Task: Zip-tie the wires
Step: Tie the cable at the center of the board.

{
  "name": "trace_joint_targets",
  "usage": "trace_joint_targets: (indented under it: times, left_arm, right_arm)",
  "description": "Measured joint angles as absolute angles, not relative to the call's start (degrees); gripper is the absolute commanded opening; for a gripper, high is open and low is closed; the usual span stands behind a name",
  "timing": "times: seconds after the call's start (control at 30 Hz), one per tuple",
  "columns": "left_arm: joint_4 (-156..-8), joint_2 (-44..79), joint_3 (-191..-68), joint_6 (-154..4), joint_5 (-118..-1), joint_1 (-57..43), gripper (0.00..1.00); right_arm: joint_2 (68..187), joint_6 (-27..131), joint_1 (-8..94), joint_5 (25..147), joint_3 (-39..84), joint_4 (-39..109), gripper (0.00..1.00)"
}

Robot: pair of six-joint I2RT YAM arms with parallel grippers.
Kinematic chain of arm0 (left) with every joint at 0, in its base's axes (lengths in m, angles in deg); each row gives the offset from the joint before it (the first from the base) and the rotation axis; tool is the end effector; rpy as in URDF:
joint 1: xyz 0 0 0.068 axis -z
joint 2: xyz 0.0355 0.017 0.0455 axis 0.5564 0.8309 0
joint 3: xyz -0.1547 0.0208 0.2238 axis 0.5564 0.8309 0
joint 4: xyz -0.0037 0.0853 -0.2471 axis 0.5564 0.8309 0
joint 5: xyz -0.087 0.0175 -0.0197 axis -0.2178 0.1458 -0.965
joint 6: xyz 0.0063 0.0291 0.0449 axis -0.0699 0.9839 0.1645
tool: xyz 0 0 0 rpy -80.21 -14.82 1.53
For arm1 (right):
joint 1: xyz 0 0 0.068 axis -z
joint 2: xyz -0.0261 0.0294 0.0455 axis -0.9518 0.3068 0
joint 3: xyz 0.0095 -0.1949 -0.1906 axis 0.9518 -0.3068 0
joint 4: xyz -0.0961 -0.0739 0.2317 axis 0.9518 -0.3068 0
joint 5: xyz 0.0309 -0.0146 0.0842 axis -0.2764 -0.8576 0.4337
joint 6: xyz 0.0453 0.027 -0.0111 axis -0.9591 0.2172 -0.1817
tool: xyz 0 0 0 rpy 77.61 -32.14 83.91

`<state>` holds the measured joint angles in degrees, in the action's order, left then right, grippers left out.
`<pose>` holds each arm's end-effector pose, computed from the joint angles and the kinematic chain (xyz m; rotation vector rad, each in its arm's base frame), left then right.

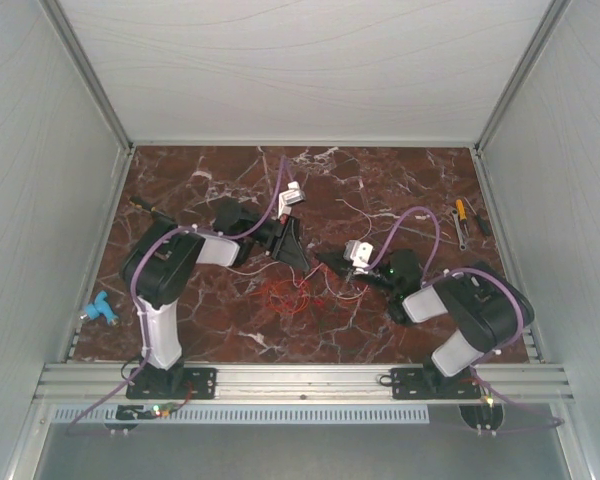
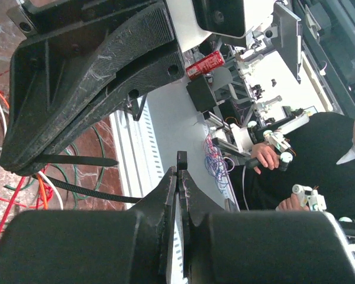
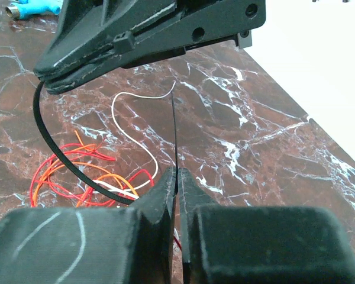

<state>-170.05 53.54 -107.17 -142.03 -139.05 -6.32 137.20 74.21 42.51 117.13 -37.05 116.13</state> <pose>0.2958 -0.1939 0.2079 1.1245 1.7613 -2.1103 0.2047 0.1419 0.1678 -1.0574 1.1005 0.6935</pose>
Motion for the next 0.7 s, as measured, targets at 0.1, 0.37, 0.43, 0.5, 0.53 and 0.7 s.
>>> trace_joint_targets:
  times: [0.1, 0.37, 0.43, 0.5, 0.53, 0.7]
  left_arm:
    - [-170.1, 52.6, -106.5, -142.3, -139.1, -6.3, 0.00]
    - [-170.0, 52.4, -106.1, -142.3, -139.0, -6.3, 0.00]
    - [-170.1, 52.4, -106.1, -142.3, -139.0, -6.3, 0.00]
    - [-170.1, 52.4, -106.1, -142.3, -139.0, -6.3, 0.00]
    - [-170.1, 52.4, -106.1, -142.3, -139.0, -6.3, 0.00]
    - [-170.1, 52.4, -106.1, -142.3, -139.0, -6.3, 0.00]
  right_arm:
    - [136.4, 74.2, 42.1, 117.1, -37.1, 116.1, 0.00]
    - [135.0, 74.3, 40.9, 116.9, -37.4, 116.2, 0.00]
    - [134.7, 74.3, 40.5, 116.8, -37.6, 116.2, 0.00]
    - [134.5, 74.4, 40.2, 116.7, -37.8, 116.2, 0.00]
    - [134.4, 74.5, 40.1, 116.6, -37.9, 116.3, 0.00]
    - [133.3, 74.7, 39.9, 115.7, -38.7, 116.4, 0.00]
